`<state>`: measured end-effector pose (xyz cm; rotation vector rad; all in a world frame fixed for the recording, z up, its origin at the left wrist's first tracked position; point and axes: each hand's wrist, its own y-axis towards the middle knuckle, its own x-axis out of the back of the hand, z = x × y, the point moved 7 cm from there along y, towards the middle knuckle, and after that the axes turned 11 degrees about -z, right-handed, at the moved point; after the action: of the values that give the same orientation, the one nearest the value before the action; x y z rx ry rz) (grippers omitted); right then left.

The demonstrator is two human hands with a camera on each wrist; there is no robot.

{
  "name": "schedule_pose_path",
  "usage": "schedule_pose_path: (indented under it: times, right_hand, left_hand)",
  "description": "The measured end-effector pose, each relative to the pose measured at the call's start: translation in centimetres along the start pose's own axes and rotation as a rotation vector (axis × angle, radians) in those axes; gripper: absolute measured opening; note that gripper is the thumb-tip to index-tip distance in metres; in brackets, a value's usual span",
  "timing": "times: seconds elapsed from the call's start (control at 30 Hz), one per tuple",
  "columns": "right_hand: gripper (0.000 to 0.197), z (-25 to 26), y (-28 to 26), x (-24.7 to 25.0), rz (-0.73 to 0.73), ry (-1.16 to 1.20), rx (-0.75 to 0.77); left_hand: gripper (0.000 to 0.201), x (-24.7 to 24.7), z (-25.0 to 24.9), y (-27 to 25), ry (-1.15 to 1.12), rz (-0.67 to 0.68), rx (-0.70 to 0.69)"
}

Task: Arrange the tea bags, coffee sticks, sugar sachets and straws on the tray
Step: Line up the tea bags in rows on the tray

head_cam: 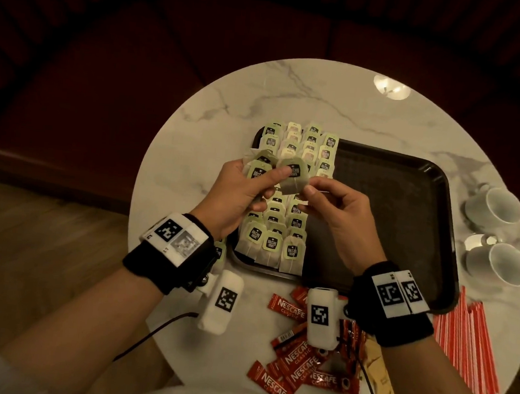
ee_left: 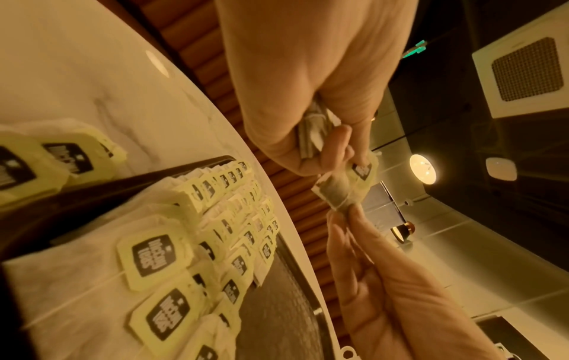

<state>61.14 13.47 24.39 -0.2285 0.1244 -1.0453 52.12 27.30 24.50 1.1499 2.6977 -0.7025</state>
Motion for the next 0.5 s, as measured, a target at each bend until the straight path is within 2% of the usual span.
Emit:
schedule_pose_path:
  times: [0.13,0.3,0.5]
  right_hand:
    - [0.014,-1.8,1.4,2.2,-0.141,0.018,-0.068]
    - [0.013,-5.1,3.4,5.6,-0.341,-0.033,-0.185]
    - [0.008,-7.5,5.0,6.5,-0.342,-0.255,-0.236]
  left_hand:
    - [0.020,0.4,0.5,0.2,-0.029,-0.045,0.057]
    - [0.024,0.8,0.8,0.1,-0.005,-0.040,0.100]
    - [0.021,1.0,1.5,0.0,-0.001,-0.054,0.149]
